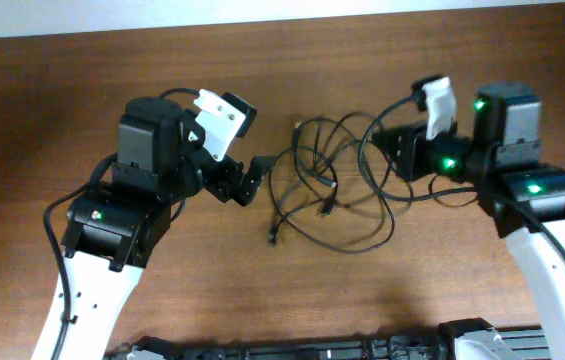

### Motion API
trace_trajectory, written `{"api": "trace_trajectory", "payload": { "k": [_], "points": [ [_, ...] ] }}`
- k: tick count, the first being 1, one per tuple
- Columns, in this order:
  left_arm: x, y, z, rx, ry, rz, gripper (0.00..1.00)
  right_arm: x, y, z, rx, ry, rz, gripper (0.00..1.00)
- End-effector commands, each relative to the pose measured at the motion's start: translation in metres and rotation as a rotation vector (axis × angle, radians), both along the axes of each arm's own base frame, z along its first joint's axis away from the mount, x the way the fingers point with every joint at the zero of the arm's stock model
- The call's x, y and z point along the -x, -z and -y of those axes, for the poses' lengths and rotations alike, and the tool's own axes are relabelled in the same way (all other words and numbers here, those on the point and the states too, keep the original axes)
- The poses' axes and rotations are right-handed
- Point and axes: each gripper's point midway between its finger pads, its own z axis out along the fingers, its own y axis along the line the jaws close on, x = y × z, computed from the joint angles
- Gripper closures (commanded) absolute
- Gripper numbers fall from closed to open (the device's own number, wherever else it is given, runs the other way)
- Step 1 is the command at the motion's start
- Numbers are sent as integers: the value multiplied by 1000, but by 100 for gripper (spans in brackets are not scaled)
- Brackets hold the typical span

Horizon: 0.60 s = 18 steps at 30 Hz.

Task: Untangle cables
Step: 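Lift the grasped cable with the right gripper and carry it up-right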

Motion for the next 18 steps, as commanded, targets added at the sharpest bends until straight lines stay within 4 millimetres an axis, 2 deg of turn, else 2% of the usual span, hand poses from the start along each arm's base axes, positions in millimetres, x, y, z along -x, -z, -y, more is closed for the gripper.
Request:
{"api": "trace_trajectory", "payload": {
  "k": [1, 7, 11, 16, 18],
  "points": [
    [3, -9, 1, 19, 6, 16, 1, -5, -70, 3, -1, 24, 173, 96],
    [3, -9, 1, 19, 6, 16, 1, -2, -169, 10, -3, 73, 422, 96],
    [3, -9, 1, 20, 6, 16, 1, 7, -224, 11, -22, 76, 590, 96],
    [3, -9, 1, 19, 6, 16, 1, 18, -277, 12, -44, 79, 778, 96],
    [3, -9, 1, 19, 6, 16, 1, 20, -286, 12, -49, 80, 818, 96]
  ]
}}
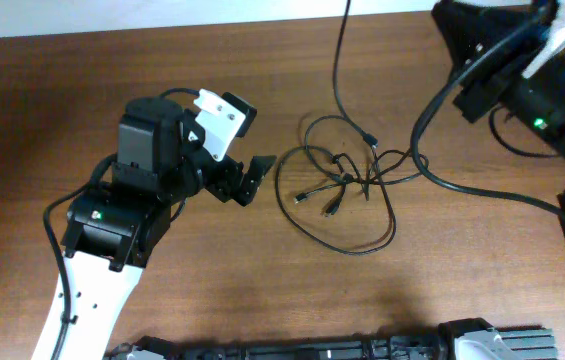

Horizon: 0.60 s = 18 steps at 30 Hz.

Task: Untangle cables
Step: 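Lift the grasped cable with the right gripper and carry it up-right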

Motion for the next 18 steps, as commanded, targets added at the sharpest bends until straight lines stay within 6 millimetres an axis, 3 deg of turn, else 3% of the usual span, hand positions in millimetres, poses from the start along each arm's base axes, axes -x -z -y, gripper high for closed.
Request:
{"api": "trace_trajectory", "payload": {
  "k": [1, 8, 18],
  "points": [
    [3, -9, 1, 19, 6, 16, 1, 6, -21, 3, -14, 19, 68, 96],
    [5, -6, 0, 14, 6, 2, 1, -23, -3, 6, -29, 57, -8, 96],
    [5, -6, 0, 14, 6, 2, 1, -19, -45, 9, -62, 60, 128, 96]
  ]
}}
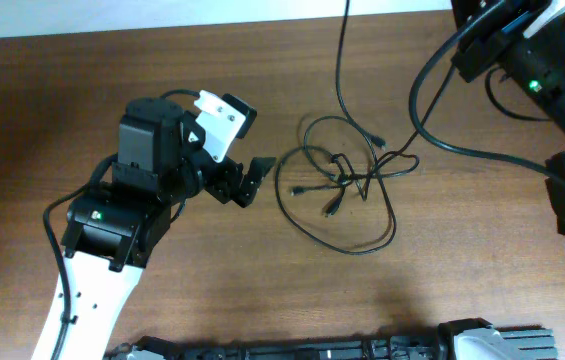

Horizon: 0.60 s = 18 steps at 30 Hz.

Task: Untangle cables
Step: 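Lift the grasped cable with the right gripper and carry it up-right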

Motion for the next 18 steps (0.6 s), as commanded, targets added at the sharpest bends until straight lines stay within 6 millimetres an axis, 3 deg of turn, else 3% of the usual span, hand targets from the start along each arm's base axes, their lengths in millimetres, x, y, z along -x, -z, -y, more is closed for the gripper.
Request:
{"api": "trace_trajectory", "payload": {
  "k": [1, 5, 9, 15, 18],
  "points": [
    [3, -8, 1, 18, 6, 13, 1, 12, -31, 7, -26, 27, 64, 96],
    [3, -8, 1, 18, 6, 13, 1, 3, -51, 32, -29, 114, 81, 96],
    [3, -8, 1, 18, 6, 13, 1, -6, -81, 72, -24, 229, 130, 96],
    [3, -8, 1, 18, 6, 13, 1, 4, -130, 114, 0, 358, 296, 96],
    [3, -8, 1, 18, 6, 13, 1, 6, -139, 130, 15, 407, 340, 96]
  ]
}}
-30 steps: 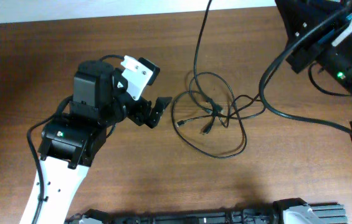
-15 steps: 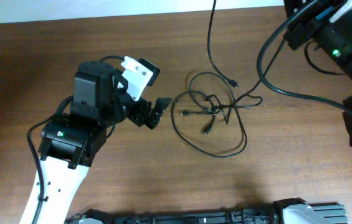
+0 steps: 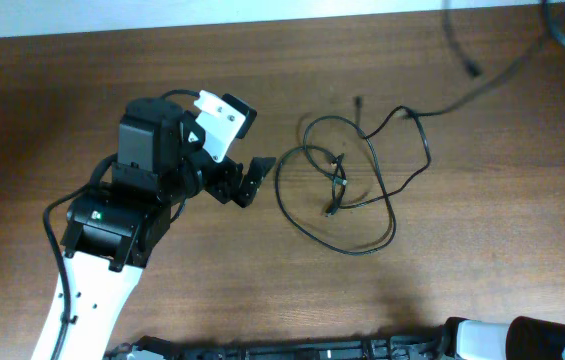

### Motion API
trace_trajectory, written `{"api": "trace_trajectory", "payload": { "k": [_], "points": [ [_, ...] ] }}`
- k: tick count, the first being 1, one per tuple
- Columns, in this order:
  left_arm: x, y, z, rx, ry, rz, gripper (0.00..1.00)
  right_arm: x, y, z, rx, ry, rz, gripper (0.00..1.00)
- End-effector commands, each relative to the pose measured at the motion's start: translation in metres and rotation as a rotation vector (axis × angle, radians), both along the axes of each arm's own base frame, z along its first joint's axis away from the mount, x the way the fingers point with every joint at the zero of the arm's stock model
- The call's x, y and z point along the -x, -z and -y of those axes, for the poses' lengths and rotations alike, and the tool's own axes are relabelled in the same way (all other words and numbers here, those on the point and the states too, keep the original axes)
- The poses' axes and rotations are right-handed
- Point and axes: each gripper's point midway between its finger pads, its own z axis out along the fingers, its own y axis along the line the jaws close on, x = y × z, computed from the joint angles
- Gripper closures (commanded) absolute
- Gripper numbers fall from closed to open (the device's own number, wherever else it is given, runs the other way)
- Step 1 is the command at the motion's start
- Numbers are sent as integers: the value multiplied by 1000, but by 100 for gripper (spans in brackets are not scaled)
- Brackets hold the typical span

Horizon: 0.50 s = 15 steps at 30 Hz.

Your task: Untangle cables

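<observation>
Thin black cables lie knotted (image 3: pixel 338 187) at the table's middle, inside a wide loop (image 3: pixel 362 248). One strand (image 3: pixel 432 108) rises from the knot and runs off the top right corner. A second strand hangs in from the top edge, ending in a plug (image 3: pixel 473 70). My left gripper (image 3: pixel 262 170) sits right at the loop's left edge; the overhead view does not show whether its fingers touch the cable or how they stand. My right gripper is out of view.
The brown wooden table (image 3: pixel 442 290) carries nothing else. My left arm's white and black body (image 3: pixel 122 230) fills the left side. A dark and white part of the right arm's base (image 3: pixel 502 340) shows at the bottom right edge.
The right arm has left the frame at the top right. The strand it held now stretches further right and up. The knot is looser, and fewer strands cross it. The left arm has not moved.
At first my right gripper was low at the tangle's right side, with the left beside the loop. Then it was high at the top right with strands trailing from it. The bundle has thinned step by step, and now the right arm is gone from view.
</observation>
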Motion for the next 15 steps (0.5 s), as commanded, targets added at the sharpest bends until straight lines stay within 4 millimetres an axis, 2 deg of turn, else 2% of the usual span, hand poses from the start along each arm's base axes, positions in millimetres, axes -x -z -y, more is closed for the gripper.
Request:
{"api": "trace_trajectory", "payload": {
  "k": [1, 3, 5, 6, 7, 10, 12, 15],
  "points": [
    [3, -8, 1, 19, 6, 14, 1, 11, -13, 17, 20, 64, 44, 96],
    [3, -8, 1, 19, 6, 14, 1, -7, 17, 25, 68, 91, -66, 96],
    [3, -8, 1, 19, 6, 14, 1, -29, 57, 35, 93, 121, -212, 96],
    [3, -8, 1, 19, 6, 14, 1, -44, 84, 45, 95, 155, -310, 96],
    [3, -8, 1, 19, 6, 14, 1, -53, 102, 54, 95, 189, -375, 96],
    [3, -8, 1, 19, 6, 14, 1, -80, 167, 104, 47, 407, -599, 96],
    [3, -8, 1, 19, 6, 14, 1, -92, 201, 138, 22, 566, -710, 96],
    [3, -8, 1, 19, 6, 14, 1, -102, 243, 179, 23, 767, -830, 96]
  ]
}}
